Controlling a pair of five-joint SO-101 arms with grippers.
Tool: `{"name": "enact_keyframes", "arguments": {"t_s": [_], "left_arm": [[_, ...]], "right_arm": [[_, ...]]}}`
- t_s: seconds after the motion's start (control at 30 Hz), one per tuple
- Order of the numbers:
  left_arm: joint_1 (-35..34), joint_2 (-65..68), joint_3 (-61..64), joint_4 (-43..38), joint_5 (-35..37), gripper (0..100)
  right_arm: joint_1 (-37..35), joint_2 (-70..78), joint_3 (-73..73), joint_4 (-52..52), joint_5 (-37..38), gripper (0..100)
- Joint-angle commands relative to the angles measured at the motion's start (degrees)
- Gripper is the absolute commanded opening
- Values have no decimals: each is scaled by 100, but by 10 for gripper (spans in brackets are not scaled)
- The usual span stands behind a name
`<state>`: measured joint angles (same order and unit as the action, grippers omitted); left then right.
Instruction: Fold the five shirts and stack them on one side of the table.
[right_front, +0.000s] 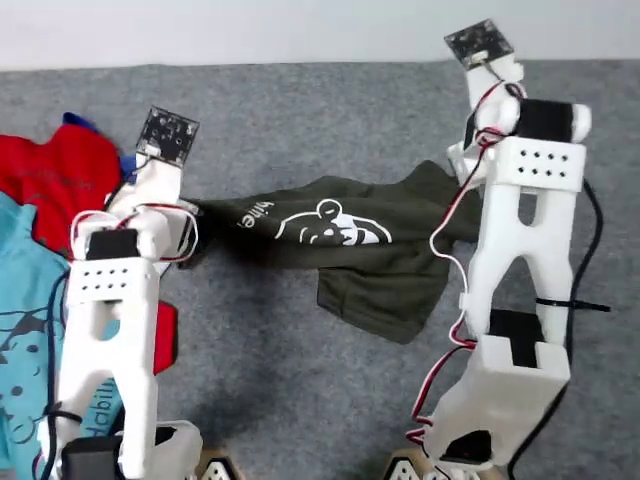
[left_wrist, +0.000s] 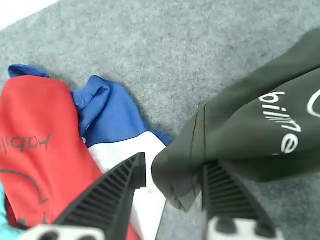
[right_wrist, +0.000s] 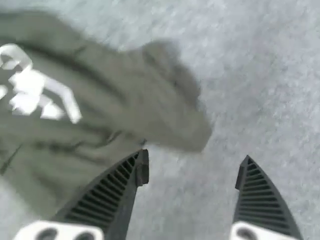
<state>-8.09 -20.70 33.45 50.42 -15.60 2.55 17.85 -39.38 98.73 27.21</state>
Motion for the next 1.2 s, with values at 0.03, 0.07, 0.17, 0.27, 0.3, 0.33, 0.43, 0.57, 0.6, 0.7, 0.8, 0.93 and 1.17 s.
{"name": "enact_keyframes", "arguments": {"t_s": [0.03,0.07,0.17,0.27,0.3,0.33,0.43,0.57,0.6,0.7,0.8,0.93,1.17], "left_arm": [[-44,-18,-567,457,88,177],[-53,-18,-593,510,88,177],[-53,-26,-611,668,88,177],[-62,-26,-620,862,88,177],[-105,-26,-629,914,88,177],[-167,-26,-629,958,88,177],[-466,-26,-664,1011,88,177],[-879,-26,-690,1081,88,177],[-958,-26,-681,1090,88,177],[-1134,-26,-637,1099,88,177],[-1178,-26,-637,1099,88,177],[-1231,-18,-637,1099,88,177],[-1231,-18,-637,1222,88,177]], "right_arm": [[-163,-514,-35,409,44,284],[-189,-637,167,409,176,284],[-462,-1059,1152,418,475,281],[-593,-1684,2251,400,651,221],[-664,-1895,2611,400,747,200],[-708,-2079,2954,400,835,184],[-822,-2536,3965,374,932,173],[-1024,-2659,5037,268,932,194],[-1086,-2659,5257,163,932,202],[-1270,-2651,5837,-356,932,229],[-1569,-2633,6338,-901,905,243],[-1921,-2290,6655,-1191,879,243],[-1956,-1112,6127,-1473,686,242]]}}
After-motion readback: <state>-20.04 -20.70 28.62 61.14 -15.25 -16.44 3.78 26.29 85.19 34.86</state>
